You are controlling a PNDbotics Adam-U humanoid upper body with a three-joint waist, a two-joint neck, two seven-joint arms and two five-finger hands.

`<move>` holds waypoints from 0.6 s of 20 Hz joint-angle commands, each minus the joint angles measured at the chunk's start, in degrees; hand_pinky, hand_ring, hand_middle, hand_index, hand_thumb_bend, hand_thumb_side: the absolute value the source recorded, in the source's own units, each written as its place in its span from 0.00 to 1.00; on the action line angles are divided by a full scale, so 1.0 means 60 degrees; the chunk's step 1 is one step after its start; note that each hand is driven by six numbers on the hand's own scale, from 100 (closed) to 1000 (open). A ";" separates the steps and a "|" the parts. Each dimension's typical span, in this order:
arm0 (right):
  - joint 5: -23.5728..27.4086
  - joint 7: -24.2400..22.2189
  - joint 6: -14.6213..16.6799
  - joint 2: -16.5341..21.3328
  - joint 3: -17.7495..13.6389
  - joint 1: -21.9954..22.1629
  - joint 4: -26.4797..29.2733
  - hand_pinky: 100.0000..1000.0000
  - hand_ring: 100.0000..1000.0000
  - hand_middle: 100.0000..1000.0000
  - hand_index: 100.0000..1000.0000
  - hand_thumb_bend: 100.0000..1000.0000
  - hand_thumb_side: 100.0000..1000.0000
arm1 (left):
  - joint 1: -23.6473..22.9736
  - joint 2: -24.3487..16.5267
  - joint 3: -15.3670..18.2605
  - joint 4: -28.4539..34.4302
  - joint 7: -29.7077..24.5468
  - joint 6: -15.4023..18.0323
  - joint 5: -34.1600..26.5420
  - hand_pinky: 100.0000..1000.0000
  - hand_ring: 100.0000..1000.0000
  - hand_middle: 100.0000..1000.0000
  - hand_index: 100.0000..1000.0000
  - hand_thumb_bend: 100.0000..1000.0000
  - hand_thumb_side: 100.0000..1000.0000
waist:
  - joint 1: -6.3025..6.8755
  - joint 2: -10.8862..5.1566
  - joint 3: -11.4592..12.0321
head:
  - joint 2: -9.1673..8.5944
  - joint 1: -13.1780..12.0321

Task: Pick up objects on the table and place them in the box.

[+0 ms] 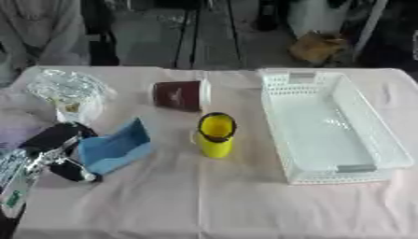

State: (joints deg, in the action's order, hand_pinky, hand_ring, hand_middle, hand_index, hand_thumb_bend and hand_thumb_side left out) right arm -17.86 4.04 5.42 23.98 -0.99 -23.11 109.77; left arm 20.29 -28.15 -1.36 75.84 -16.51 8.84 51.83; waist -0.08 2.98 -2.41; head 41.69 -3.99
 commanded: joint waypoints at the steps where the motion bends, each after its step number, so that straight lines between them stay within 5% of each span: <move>1: 0.0059 -0.0007 -0.0007 0.0133 -0.0045 -0.0099 0.0134 0.54 0.61 0.78 0.86 0.00 0.37 | 0.0378 -0.0178 0.0285 0.0506 -0.0167 -0.0167 -0.1006 0.14 0.20 0.30 0.46 0.22 0.21 | 0.0017 -0.0124 -0.0010 | 0.0048 -0.0001; 8: 0.0070 -0.0035 0.0005 0.0132 -0.0015 -0.0114 0.0136 0.54 0.61 0.78 0.86 0.00 0.37 | 0.1156 -0.0263 0.0157 0.0808 -0.0860 -0.0414 -0.2802 0.13 0.19 0.29 0.45 0.20 0.23 | 0.0019 -0.0151 -0.0060 | 0.0048 -0.0048; 12: 0.0151 -0.0155 0.0054 0.0070 0.0141 -0.0232 0.0154 0.54 0.61 0.78 0.86 0.00 0.36 | 0.2961 -0.0072 -0.0674 0.0460 -0.1337 -0.0011 -0.2801 0.16 0.20 0.30 0.46 0.27 0.20 | 0.0008 -0.0132 -0.0335 | -0.0004 -0.0298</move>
State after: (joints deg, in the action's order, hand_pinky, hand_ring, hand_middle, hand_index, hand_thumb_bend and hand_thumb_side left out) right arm -17.56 3.43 5.59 23.93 -0.19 -23.45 109.77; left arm 36.43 -27.97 -4.39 78.45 -23.66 8.14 35.34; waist -0.11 2.80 -4.70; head 41.68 -5.27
